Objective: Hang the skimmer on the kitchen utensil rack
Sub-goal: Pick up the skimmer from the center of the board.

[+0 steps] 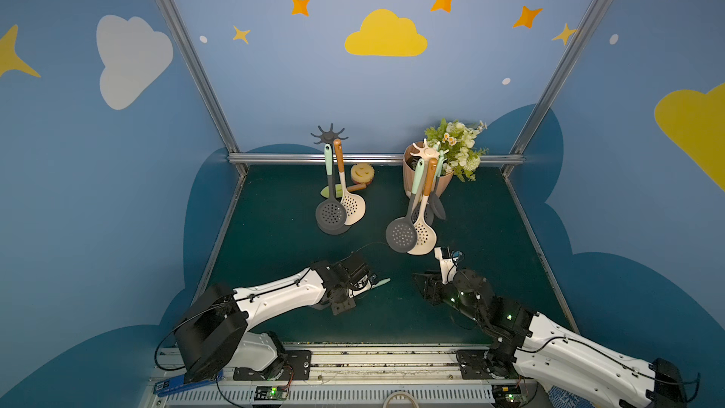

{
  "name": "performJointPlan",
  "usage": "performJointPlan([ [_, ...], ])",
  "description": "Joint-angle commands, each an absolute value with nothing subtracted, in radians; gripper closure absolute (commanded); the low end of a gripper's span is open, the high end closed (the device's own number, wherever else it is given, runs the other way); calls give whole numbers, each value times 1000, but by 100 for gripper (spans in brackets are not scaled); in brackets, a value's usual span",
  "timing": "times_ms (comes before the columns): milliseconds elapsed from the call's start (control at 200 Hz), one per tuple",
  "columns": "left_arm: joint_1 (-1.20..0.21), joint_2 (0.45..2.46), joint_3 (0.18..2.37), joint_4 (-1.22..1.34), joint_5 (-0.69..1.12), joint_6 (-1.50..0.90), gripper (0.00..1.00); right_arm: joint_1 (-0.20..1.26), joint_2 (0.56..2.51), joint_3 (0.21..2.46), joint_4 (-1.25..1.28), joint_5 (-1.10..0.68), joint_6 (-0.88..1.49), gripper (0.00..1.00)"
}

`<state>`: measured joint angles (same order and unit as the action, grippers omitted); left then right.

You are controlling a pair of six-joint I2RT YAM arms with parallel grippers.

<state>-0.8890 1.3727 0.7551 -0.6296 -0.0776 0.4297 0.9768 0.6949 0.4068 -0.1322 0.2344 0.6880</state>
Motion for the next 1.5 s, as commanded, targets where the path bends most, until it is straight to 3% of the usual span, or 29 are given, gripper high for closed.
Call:
performJointPlan([
  [0, -910, 1337, 781, -617, -118, 409, 97, 980, 678, 373, -148, 302, 916, 48],
  [280, -984, 1261, 762, -611, -155, 394, 96, 982, 669, 277, -93, 332, 1378, 47],
  [796, -1044, 1224, 763, -604, -176, 391, 96, 1053, 928, 434, -156, 403, 1726, 44],
  [1352, -1104, 1208, 754, -610, -197, 387, 96, 1077, 1273, 572, -11, 332, 1918, 54],
  [1492, -1117, 1207, 750, -602, -210, 385, 96, 1078, 1329, 583, 36, 308, 1957, 66],
])
